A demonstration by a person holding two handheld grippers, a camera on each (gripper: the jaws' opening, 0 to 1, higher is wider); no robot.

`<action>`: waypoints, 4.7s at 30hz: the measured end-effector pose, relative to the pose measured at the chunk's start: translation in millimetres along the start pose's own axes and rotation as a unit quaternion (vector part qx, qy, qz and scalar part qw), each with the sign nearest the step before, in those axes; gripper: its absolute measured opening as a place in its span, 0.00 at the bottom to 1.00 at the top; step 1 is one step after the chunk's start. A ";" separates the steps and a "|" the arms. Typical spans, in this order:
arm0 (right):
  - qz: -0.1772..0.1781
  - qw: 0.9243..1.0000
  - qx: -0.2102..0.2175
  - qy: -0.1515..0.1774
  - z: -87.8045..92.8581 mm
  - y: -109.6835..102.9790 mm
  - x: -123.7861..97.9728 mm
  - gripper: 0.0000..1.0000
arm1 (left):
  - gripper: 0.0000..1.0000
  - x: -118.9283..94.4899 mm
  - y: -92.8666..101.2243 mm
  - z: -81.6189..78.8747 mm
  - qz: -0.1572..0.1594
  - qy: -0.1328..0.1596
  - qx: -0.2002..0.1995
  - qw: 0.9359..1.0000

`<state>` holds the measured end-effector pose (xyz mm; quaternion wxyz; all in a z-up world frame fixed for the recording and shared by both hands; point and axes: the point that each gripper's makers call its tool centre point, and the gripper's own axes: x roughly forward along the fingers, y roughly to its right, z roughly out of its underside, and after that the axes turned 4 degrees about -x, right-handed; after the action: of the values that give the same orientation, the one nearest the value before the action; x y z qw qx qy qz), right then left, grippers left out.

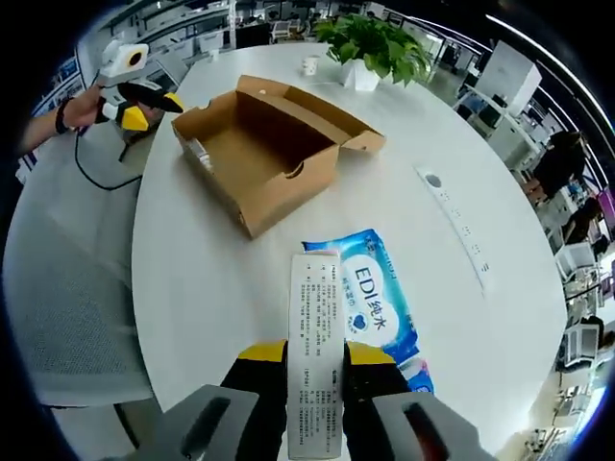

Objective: Operate the shoe box by opening the lid, removing the specified soft item, and placing it in the target area until the item is outside and the box remains undamaged.

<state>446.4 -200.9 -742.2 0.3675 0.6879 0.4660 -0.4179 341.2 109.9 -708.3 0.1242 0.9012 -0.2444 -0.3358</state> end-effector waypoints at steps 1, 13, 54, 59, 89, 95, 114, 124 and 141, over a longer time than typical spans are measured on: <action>0.000 1.000 0.002 -0.001 2.4 -0.6 -0.9 0.17 | 0.49 -0.2 -0.4 0.1 -0.001 0.000 0.000 1.000; 0.007 0.999 0.032 -0.019 48.8 1.2 -9.4 0.17 | 0.49 -0.9 -2.6 1.3 -0.004 0.000 -0.007 1.000; 0.024 0.999 -0.012 -0.041 69.5 81.4 -27.2 0.17 | 0.50 -6.7 -34.8 5.0 -0.054 -0.002 -0.016 0.998; 0.028 0.998 -0.028 -0.045 72.5 104.5 -15.0 0.17 | 0.50 -7.6 -41.3 5.1 -0.064 -0.001 -0.017 0.998; 0.022 0.995 -0.074 -0.063 86.2 154.5 21.5 0.17 | 0.51 -11.6 -54.6 10.8 -0.097 -0.016 0.001 0.995; 0.015 0.994 -0.087 -0.066 88.4 156.4 32.8 0.17 | 0.51 -12.9 -57.6 11.9 -0.104 -0.018 0.002 0.994; -0.006 0.989 -0.123 -0.078 97.3 153.6 56.2 0.17 | 0.51 -12.6 -61.1 19.4 -0.111 -0.031 0.004 0.993; -0.013 0.986 -0.138 -0.088 104.4 154.3 61.2 0.17 | 0.51 -13.7 -62.7 21.2 -0.114 -0.034 0.002 0.993; -0.036 0.975 -0.184 -0.119 122.7 160.3 72.7 0.17 | 0.51 -12.7 -62.4 25.7 -0.113 -0.042 0.003 0.993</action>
<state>585.6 -333.8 -837.0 0.5253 0.5368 0.5125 -0.4163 338.0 168.0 -744.7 0.0720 0.9086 -0.1473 -0.3842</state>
